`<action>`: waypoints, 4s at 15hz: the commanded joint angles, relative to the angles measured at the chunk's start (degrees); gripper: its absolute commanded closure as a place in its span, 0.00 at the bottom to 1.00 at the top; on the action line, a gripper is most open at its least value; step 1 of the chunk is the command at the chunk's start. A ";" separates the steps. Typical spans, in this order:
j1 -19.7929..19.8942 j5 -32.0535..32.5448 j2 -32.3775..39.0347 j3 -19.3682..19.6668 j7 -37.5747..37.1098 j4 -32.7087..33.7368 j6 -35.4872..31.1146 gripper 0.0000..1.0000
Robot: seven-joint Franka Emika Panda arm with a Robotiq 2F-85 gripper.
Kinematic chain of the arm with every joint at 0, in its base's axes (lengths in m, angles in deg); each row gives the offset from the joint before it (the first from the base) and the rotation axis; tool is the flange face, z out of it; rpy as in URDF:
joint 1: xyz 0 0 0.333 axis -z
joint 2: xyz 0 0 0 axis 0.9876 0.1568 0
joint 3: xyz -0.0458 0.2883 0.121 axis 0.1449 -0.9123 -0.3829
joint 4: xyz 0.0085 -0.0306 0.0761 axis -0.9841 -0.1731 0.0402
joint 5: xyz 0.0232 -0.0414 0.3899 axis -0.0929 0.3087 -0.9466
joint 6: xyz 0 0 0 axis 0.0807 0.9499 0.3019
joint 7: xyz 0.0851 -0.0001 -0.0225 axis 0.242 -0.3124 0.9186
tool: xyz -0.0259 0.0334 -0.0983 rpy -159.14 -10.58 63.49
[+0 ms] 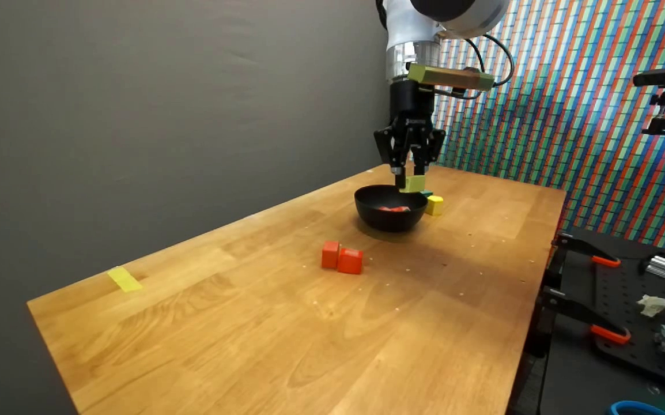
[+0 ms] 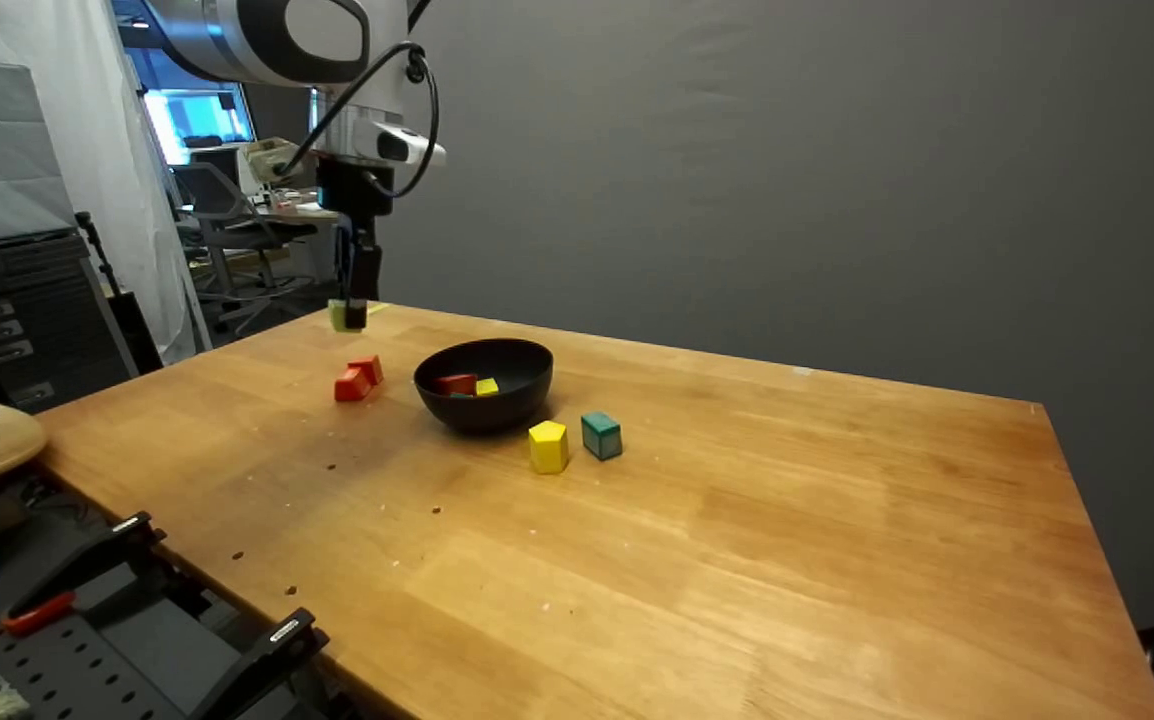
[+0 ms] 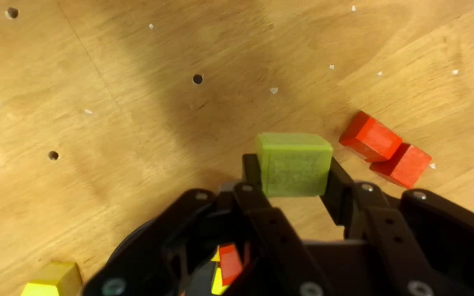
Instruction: Remove the cubes from the bowl
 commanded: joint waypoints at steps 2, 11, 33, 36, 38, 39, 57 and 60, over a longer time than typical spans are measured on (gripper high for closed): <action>-0.17 -1.69 2.42 -1.30 -3.93 -1.81 -4.46 0.83; -0.60 -4.49 10.40 -1.75 -7.25 -1.27 -9.65 0.60; 6.70 0.17 10.52 6.89 -11.59 12.51 -7.84 0.40; 6.47 -1.25 11.75 6.42 -12.76 12.41 -7.89 0.65; 6.46 -2.78 12.53 5.48 -12.31 11.36 -9.64 0.40; 6.40 -3.36 13.09 4.93 -11.51 10.90 -10.86 0.34; 5.22 -8.16 23.40 1.58 -11.43 14.12 -12.27 0.45; 5.61 -10.06 23.77 1.81 -11.65 13.60 -12.69 0.68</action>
